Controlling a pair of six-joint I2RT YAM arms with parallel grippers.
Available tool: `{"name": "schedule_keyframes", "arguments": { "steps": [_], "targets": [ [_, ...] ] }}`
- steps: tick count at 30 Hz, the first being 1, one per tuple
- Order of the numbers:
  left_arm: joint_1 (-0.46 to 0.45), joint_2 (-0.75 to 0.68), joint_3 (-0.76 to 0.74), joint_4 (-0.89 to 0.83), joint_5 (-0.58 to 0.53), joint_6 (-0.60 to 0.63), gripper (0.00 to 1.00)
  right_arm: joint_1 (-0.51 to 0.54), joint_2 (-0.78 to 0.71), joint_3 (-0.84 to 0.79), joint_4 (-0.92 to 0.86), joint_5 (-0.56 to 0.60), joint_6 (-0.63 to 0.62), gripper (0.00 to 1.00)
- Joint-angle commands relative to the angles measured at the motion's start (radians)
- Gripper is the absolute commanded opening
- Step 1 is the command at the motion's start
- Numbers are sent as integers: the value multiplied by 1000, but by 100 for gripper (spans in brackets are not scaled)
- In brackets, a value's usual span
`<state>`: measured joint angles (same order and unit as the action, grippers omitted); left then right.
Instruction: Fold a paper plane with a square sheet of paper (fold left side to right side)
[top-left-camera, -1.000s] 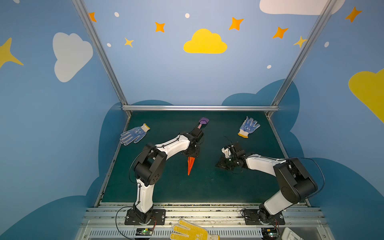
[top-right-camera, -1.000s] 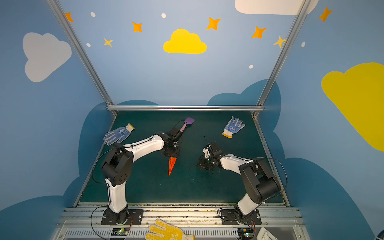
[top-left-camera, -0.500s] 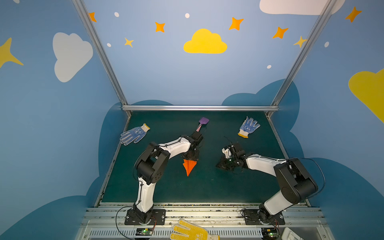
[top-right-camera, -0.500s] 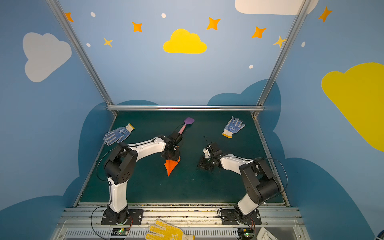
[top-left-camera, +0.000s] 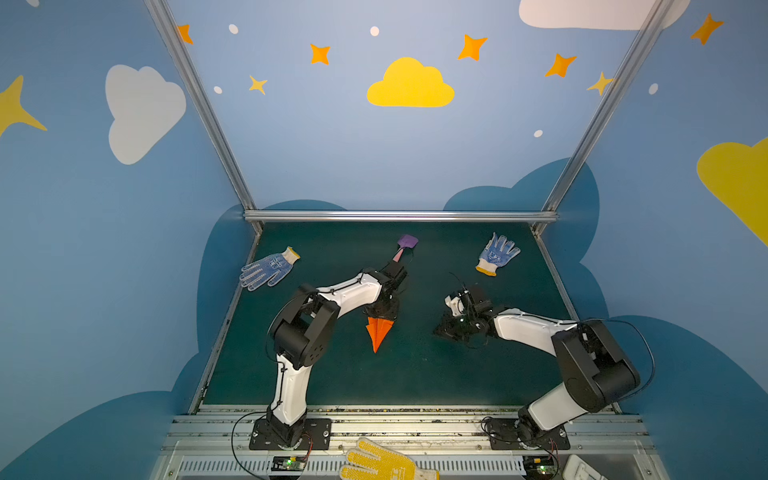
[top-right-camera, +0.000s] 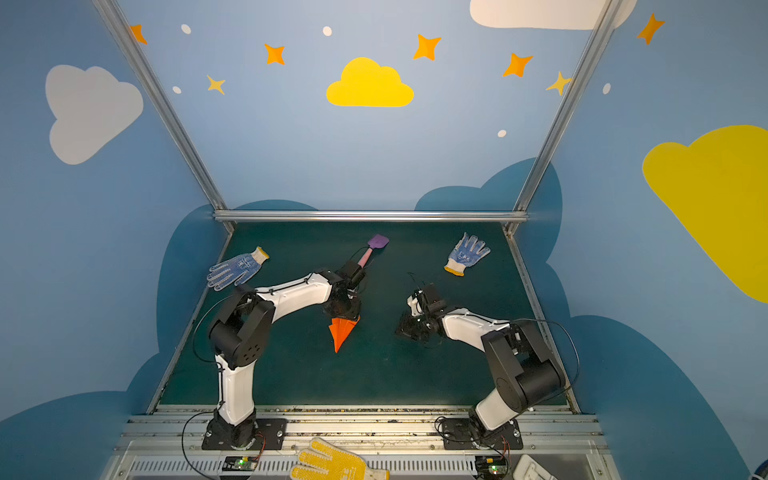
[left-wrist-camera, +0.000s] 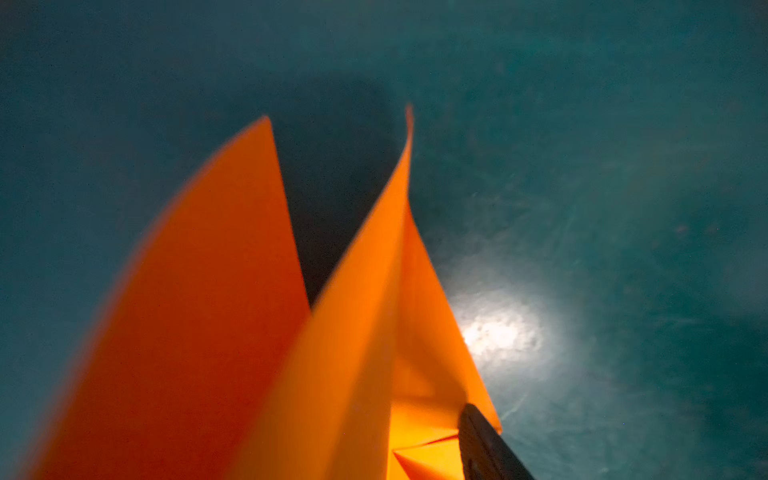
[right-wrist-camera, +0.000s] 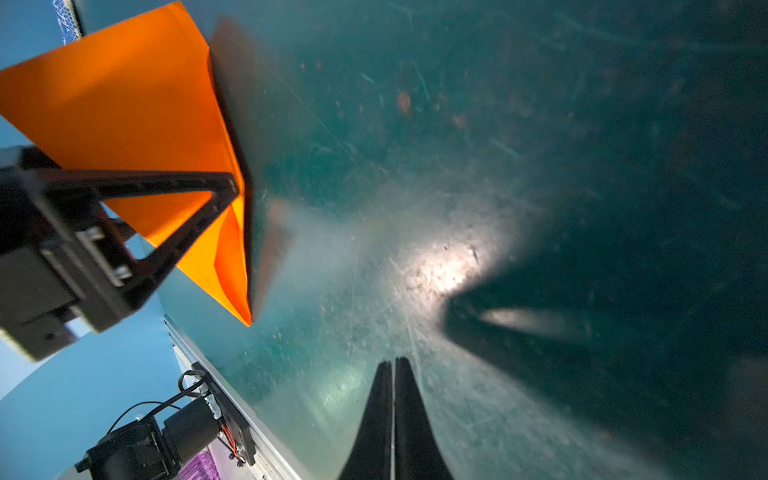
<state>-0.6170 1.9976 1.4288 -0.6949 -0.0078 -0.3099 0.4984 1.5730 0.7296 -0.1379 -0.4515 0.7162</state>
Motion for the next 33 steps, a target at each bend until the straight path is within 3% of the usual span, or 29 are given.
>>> {"name": "schedule_keyframes", "arguments": {
  "steps": [1, 7, 8, 12, 14, 18, 19, 22, 25, 30, 33],
  "targets": [
    [5, -79, 81, -57, 5, 14, 65, -5, -35, 22, -34, 8, -21, 0],
    [9, -221, 156, -96, -66, 14, 76, -23, -90, 47, -94, 24, -40, 1],
    [10, -255, 159, -98, -95, 8, 78, -30, -106, 56, -115, 34, -51, 8],
    [17, -386, 119, -77, -311, -20, 92, -69, -182, 129, -257, 146, -123, 54],
    [27, -462, 41, -1, -420, -13, 100, -90, -220, 174, -327, 248, -159, 65],
    [104, -648, -205, 265, -505, 57, 100, -156, -288, 221, -387, 491, -176, 77],
    [124, -694, -282, 351, -519, 87, 100, -169, -308, 211, -365, 537, -182, 91],
    [205, -820, -488, 589, -567, 195, 100, -198, -369, 151, -248, 706, -219, 93],
    [330, -895, -640, 730, -565, 235, 100, -208, -403, 87, -112, 856, -366, 93],
    [564, -880, -809, 845, -480, 112, 100, -235, -368, 28, 59, 988, -543, 94],
    [598, -800, -856, 902, -486, 59, 100, -267, -325, -7, 149, 1045, -581, 94]
  ]
}}
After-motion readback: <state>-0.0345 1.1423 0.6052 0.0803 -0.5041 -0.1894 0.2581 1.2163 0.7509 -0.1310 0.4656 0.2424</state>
